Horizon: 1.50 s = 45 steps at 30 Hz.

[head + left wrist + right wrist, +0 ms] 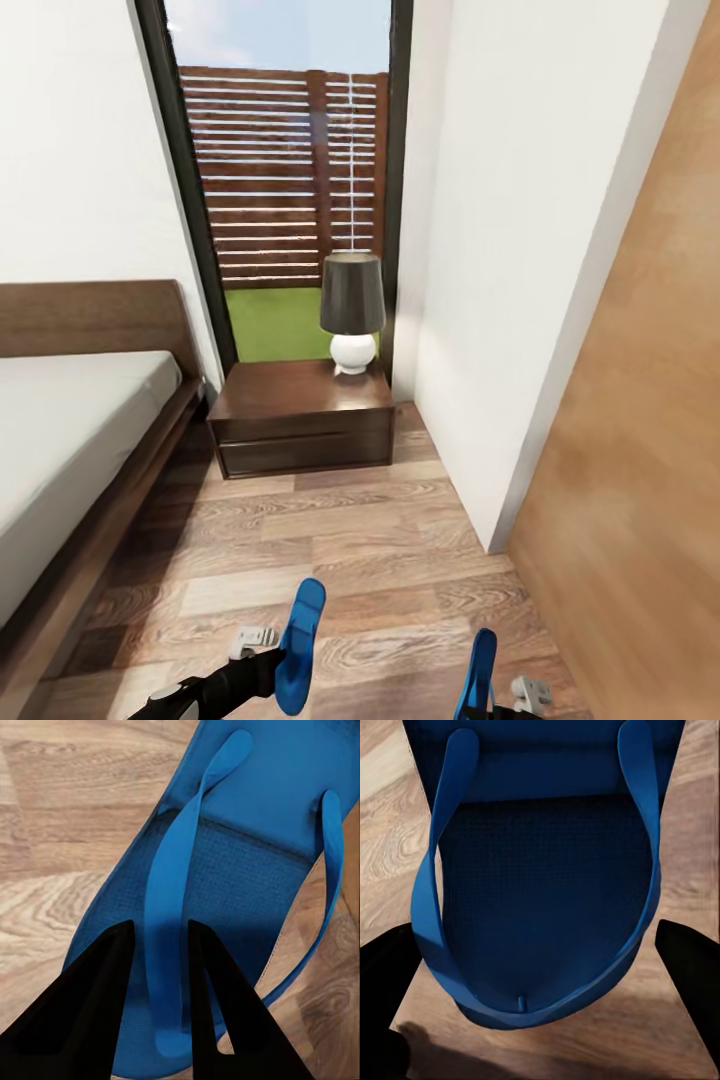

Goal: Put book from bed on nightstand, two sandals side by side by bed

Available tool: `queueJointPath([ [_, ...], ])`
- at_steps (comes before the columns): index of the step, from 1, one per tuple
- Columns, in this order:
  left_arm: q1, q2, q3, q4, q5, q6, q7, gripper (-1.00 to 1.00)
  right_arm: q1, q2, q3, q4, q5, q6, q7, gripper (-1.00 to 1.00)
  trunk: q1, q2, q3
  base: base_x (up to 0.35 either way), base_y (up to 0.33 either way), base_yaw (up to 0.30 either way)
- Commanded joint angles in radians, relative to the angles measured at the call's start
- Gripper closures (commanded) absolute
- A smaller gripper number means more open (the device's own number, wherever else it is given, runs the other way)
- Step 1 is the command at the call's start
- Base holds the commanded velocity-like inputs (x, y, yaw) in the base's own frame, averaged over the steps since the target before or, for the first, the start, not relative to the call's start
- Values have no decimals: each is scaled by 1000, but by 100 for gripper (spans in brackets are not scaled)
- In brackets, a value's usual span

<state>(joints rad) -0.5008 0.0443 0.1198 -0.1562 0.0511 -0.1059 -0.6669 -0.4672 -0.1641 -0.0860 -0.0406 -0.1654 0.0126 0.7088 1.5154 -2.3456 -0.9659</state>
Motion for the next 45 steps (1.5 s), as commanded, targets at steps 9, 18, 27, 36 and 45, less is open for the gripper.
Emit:
queueJointPath([
  [9, -1, 0, 3, 1, 4, -1, 36, 100, -1, 0, -9, 1, 1, 1, 3, 100, 0, 0, -1, 262, -96, 0],
  [18, -1, 0, 3, 1, 4, -1, 36, 100, -1, 0, -9, 1, 2, 1, 3, 100, 0, 0, -1, 291, -2, 0],
  [27, -1, 0, 3, 1, 4, -1, 36, 100, -1, 1, -8, 1, 3, 1, 3, 100, 0, 0, -1, 305, 0, 0],
  [36, -1, 0, 3, 1, 4, -1, 36, 100, -1, 3, -8, 1, 3, 1, 3, 100, 0, 0, -1, 311, 0, 0],
  [45, -1, 0, 2, 1, 4, -1, 36, 100, -1, 3, -8, 1, 3, 1, 3, 100, 0, 0, -1, 311, 0, 0],
])
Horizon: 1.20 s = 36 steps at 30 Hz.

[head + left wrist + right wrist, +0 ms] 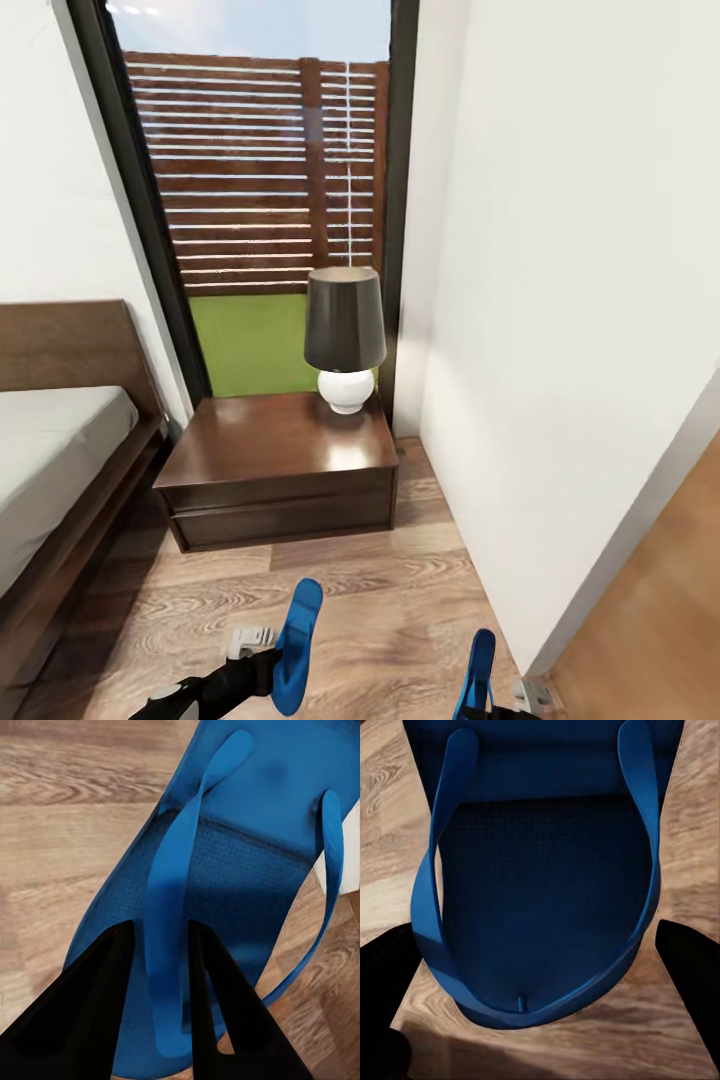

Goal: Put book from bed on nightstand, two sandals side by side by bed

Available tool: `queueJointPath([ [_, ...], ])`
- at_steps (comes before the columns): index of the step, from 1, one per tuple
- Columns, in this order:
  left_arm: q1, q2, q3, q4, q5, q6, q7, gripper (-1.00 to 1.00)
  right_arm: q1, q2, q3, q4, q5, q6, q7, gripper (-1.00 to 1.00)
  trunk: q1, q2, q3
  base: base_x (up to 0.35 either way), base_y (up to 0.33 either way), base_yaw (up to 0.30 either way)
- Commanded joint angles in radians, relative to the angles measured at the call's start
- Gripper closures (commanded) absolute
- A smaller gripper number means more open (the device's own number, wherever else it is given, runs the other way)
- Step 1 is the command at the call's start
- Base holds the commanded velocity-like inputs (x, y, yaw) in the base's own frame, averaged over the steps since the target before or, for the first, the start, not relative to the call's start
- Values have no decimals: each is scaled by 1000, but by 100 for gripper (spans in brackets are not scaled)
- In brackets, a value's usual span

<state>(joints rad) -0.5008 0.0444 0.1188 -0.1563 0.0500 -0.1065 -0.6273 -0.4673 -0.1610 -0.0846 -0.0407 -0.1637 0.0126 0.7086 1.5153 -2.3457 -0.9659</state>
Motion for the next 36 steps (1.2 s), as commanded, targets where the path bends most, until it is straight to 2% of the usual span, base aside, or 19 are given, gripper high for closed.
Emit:
queueJointPath([
  [1, -1, 0, 3, 1, 5, -1, -3, 100, -1, 0, -9, 1, 1, 1, 3, 100, 0, 0, -1, 311, 0, 0],
  [7, -1, 0, 4, 1, 5, -1, -3, 100, -1, 0, -9, 1, 1, 1, 3, 100, 0, 0, -1, 269, 0, 38],
  [16, -1, 0, 4, 1, 5, -1, -3, 100, -1, 0, -9, 1, 1, 1, 3, 100, 0, 0, -1, 24, 0, 227],
  [31, -1, 0, 4, 1, 6, -1, -3, 100, -1, 0, -9, 1, 2, 1, 3, 100, 0, 0, -1, 142, -103, 20],
  [36, -1, 0, 4, 1, 6, -1, -3, 100, -1, 0, -9, 1, 2, 1, 3, 100, 0, 0, -1, 23, -12, 218],
])
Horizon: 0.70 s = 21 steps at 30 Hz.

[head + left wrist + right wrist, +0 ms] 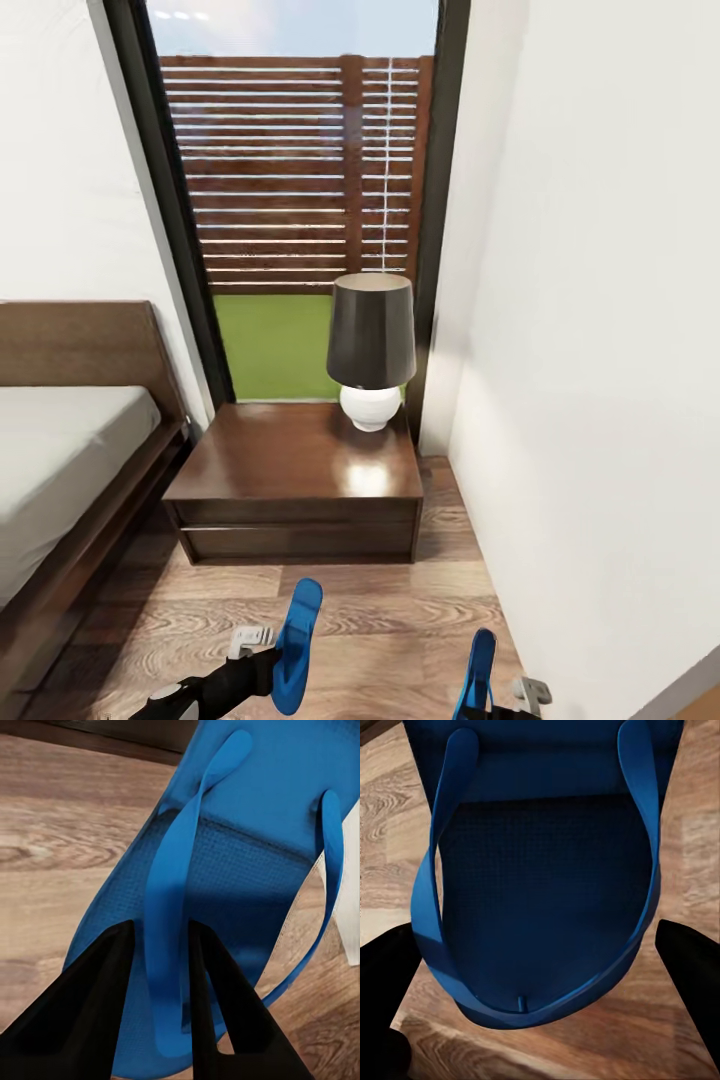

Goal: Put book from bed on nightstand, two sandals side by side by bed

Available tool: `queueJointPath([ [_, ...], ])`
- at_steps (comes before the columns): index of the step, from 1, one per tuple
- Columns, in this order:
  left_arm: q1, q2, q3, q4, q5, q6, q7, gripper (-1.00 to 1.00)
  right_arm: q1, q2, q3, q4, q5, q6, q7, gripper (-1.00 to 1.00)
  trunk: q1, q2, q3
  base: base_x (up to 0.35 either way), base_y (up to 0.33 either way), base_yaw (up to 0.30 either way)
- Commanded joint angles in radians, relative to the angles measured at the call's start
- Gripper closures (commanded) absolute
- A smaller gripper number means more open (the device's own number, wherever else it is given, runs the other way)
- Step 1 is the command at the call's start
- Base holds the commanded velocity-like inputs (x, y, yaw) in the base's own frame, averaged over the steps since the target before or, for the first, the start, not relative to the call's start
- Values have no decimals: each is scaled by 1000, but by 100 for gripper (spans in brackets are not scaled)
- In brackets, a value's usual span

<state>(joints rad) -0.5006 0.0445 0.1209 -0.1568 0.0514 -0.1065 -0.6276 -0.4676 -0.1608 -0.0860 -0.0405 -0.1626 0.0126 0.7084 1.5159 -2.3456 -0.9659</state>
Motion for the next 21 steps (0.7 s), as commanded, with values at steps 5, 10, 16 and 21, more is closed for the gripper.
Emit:
queueJointPath([
  [5, -1, 0, 2, 2, 4, -1, -3, 100, 0, 0, -8, 1, 1, 1, 3, 100, 0, 0, -1, 2, -1, 287],
  [10, -1, 0, 1, 2, 4, -1, -3, 100, 0, 0, -8, 1, 1, 1, 3, 100, 0, 0, -1, 0, 0, 292],
  [16, -1, 0, 0, 2, 4, -1, -3, 100, 0, 0, -8, 1, 1, 1, 3, 100, 0, 0, -1, 0, 0, 292],
  [21, -1, 0, 0, 2, 4, -1, -3, 100, 0, 0, -8, 1, 1, 1, 3, 100, 0, 0, -1, 0, 0, 292],
])
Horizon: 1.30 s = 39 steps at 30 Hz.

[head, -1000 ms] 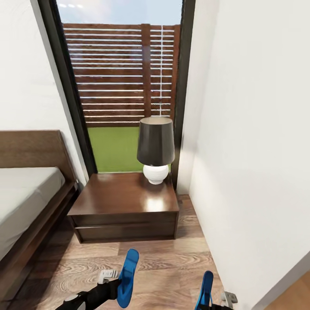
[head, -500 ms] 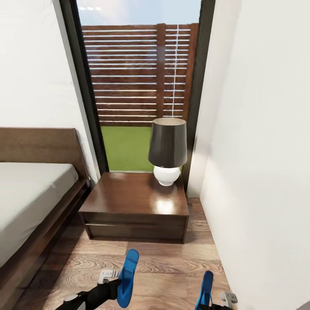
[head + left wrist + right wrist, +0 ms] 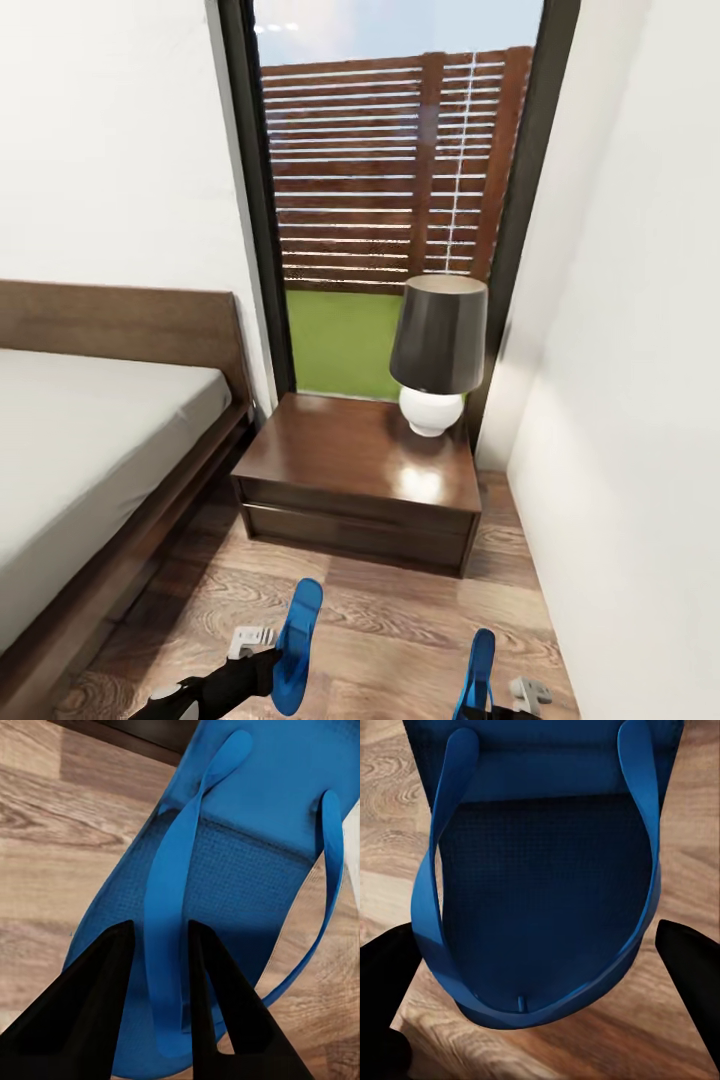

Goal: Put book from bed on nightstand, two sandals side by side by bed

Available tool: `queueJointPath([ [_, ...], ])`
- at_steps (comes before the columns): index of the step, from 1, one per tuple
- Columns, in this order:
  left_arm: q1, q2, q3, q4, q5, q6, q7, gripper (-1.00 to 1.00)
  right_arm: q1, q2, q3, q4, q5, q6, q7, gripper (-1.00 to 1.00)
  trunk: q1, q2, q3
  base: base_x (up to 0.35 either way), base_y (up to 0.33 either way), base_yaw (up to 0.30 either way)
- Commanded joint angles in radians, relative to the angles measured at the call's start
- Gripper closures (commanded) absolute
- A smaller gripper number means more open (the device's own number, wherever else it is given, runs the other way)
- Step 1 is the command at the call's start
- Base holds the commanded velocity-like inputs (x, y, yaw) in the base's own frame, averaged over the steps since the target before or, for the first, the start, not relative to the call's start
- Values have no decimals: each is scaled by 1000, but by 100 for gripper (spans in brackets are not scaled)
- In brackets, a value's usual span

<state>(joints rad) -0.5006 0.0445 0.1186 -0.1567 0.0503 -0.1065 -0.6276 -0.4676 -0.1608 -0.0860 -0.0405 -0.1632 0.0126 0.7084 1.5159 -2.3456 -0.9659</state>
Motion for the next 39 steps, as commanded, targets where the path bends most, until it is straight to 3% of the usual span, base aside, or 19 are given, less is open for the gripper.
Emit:
queueJointPath([
  [1, -1, 0, 3, 2, 5, -1, -3, 100, 0, 0, -8, 1, 1, 1, 3, 100, 0, 0, -1, 0, 0, 292],
  [39, -1, -2, 3, 2, 3, -1, -3, 100, 0, 0, -8, 1, 2, 1, 3, 100, 0, 0, -1, 0, -18, 292],
])
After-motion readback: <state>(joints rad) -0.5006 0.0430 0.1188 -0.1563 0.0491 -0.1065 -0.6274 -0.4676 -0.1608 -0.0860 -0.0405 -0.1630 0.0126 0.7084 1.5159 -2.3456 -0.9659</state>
